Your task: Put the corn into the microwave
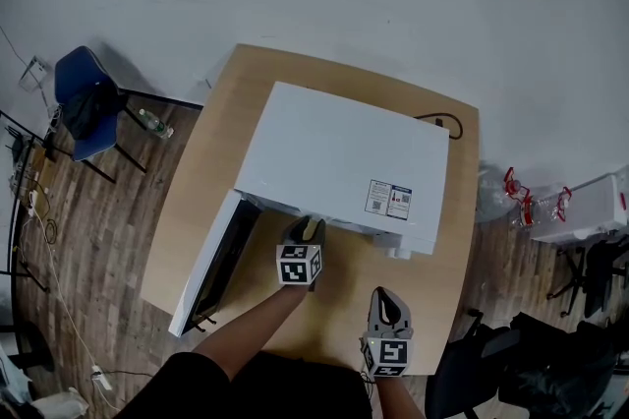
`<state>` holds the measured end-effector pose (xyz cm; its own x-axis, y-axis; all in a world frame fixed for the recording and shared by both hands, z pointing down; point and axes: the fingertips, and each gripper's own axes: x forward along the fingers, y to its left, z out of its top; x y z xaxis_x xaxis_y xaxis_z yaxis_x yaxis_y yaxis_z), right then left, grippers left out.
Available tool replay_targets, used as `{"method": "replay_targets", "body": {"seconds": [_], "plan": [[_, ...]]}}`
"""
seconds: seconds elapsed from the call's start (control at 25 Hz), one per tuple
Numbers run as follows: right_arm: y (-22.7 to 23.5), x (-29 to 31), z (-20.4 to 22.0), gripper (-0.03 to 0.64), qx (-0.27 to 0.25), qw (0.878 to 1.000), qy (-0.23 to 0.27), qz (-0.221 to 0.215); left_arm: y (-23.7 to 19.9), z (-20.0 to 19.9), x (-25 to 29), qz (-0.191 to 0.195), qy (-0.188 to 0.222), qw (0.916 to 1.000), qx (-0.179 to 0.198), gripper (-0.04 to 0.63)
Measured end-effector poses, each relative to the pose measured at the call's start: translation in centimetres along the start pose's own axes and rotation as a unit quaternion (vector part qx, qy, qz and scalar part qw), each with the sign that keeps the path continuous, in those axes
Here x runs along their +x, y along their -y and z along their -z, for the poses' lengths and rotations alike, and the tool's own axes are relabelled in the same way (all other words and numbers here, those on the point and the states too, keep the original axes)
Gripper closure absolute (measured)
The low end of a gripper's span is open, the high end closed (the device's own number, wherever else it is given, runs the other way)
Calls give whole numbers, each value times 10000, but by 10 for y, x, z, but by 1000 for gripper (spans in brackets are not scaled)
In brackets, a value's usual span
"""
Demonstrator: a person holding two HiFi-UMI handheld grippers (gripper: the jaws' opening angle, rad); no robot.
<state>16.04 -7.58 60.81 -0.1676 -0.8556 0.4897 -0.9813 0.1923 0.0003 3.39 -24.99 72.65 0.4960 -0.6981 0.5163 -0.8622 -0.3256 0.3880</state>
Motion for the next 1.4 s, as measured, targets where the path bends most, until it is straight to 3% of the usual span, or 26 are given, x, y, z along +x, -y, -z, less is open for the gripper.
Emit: {"method": "replay_targets", "body": {"seconds": [0.36,0.52,0.84,1.12,1.4], "plan": [[2,5,2,557,69,9999,-45,-112,-5,-10,11,-316,1,9993,189,457],[1,6,6,557,400,9990,-73,-166,-7,-14,16,-402,-20,9990,212,456],[2,5,3,557,113,9997,-30,-201,-7,-19,24,-436,3,9989,178,443],[4,-2,0,557,25,9998,44,-180,5,-20,12,-237,18,9989,407,395],[1,-25,-10,557,226,9995,233,7,36,-29,-57,294,313,9973,599,394]]}}
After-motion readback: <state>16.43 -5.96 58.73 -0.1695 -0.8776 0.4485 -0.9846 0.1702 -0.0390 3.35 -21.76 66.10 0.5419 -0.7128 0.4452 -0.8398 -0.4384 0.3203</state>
